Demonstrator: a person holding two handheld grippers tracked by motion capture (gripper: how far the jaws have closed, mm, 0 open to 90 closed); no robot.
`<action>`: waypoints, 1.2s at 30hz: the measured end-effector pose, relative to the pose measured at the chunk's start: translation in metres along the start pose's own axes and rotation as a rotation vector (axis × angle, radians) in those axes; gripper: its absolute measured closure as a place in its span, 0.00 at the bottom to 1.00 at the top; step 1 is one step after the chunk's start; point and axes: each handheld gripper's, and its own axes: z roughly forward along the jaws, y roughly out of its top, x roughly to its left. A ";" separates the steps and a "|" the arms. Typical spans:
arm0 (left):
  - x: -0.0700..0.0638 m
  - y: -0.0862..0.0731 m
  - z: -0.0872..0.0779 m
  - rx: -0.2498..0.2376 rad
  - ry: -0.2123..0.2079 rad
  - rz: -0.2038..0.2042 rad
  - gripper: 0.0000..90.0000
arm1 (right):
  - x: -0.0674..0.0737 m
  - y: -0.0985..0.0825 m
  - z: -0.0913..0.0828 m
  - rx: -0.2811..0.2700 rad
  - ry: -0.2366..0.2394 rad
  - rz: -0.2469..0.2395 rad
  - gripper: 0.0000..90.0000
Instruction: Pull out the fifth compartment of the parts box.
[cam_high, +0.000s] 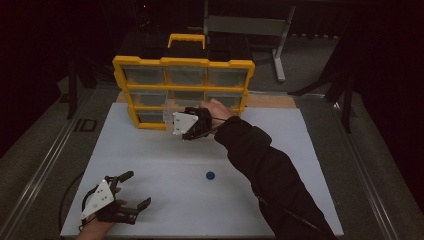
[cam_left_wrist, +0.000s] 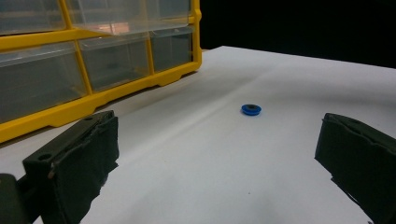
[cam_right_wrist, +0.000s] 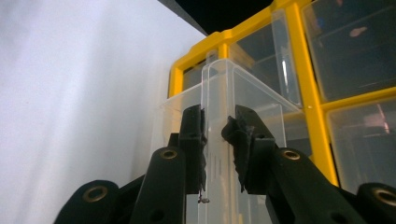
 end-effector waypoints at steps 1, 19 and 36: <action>0.000 0.000 0.000 0.000 0.000 -0.001 0.00 | 0.001 0.000 0.000 0.002 0.003 -0.003 0.83; 0.000 0.000 0.001 0.003 0.001 -0.003 0.00 | 0.002 -0.002 0.001 0.022 0.011 -0.008 0.82; 0.000 0.000 0.001 0.008 -0.003 0.014 0.00 | -0.009 0.003 0.002 0.079 0.149 0.315 0.09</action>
